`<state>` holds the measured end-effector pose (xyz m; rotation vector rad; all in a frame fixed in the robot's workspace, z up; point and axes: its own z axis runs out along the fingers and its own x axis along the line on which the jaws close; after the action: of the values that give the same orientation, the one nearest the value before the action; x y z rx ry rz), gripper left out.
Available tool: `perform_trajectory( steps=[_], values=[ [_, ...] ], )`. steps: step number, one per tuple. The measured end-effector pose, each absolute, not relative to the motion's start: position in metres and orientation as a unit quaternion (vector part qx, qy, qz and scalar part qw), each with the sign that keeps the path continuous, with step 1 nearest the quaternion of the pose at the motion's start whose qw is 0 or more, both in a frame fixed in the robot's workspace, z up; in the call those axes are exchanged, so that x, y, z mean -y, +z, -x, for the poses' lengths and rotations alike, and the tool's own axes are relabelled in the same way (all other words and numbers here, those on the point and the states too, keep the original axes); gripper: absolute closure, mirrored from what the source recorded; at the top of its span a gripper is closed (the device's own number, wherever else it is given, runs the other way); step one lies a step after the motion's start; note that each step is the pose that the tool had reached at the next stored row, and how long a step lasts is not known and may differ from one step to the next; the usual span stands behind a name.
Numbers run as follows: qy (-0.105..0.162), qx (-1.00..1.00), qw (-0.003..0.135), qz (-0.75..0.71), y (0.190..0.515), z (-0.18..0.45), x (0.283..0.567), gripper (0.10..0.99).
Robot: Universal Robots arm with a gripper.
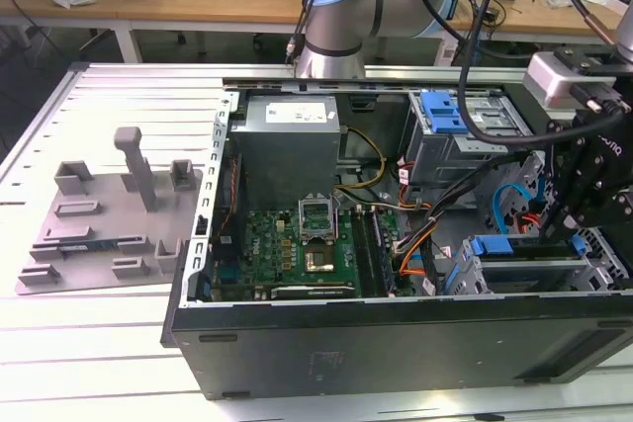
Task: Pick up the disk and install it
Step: 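Insert the first disk wire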
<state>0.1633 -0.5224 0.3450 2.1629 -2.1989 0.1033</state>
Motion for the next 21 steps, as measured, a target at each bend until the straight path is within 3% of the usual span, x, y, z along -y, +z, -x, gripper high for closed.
perform_trajectory(
  steps=[21],
  values=[
    [0.033,0.715,0.028,-0.698,0.3418,-0.1642,0.5224,0.918]
  ],
)
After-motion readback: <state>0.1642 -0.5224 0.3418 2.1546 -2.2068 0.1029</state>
